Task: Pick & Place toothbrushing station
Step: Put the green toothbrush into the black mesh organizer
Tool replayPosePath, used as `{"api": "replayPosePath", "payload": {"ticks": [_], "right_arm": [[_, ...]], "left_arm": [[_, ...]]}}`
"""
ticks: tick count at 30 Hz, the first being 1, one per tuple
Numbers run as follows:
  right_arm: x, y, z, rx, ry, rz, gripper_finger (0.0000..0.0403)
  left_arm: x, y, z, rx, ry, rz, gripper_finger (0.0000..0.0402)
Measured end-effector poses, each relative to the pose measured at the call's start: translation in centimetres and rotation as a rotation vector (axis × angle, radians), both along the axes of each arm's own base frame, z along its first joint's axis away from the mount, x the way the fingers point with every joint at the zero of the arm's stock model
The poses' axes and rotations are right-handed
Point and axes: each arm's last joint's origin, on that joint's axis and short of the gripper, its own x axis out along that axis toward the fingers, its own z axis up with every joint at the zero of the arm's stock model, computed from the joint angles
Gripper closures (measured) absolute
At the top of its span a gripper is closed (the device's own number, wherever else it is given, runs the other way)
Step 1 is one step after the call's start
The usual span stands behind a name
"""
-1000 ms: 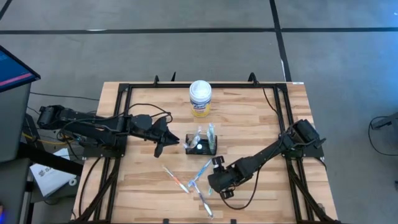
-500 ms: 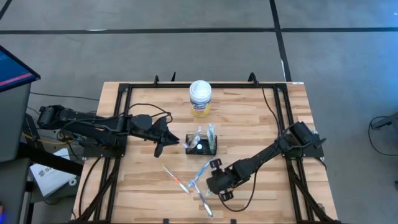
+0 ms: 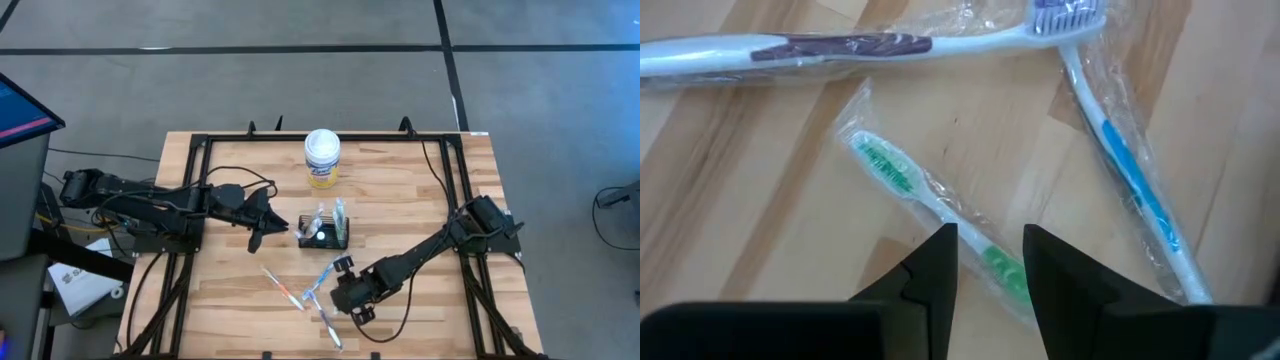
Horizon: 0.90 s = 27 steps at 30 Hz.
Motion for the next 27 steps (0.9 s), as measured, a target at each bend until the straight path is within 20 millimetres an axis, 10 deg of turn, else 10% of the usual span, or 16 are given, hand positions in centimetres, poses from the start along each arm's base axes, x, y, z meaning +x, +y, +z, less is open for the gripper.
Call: {"api": "replayPosePath", "payload": {"ticks": [27], "right_arm": [[0.0,-0.1,-1.2,-0.042,0.045,0.039,0.033]], "left_arm": [[0.0,0.0,0.0,0.0,0.0,0.0,0.0342]]}}
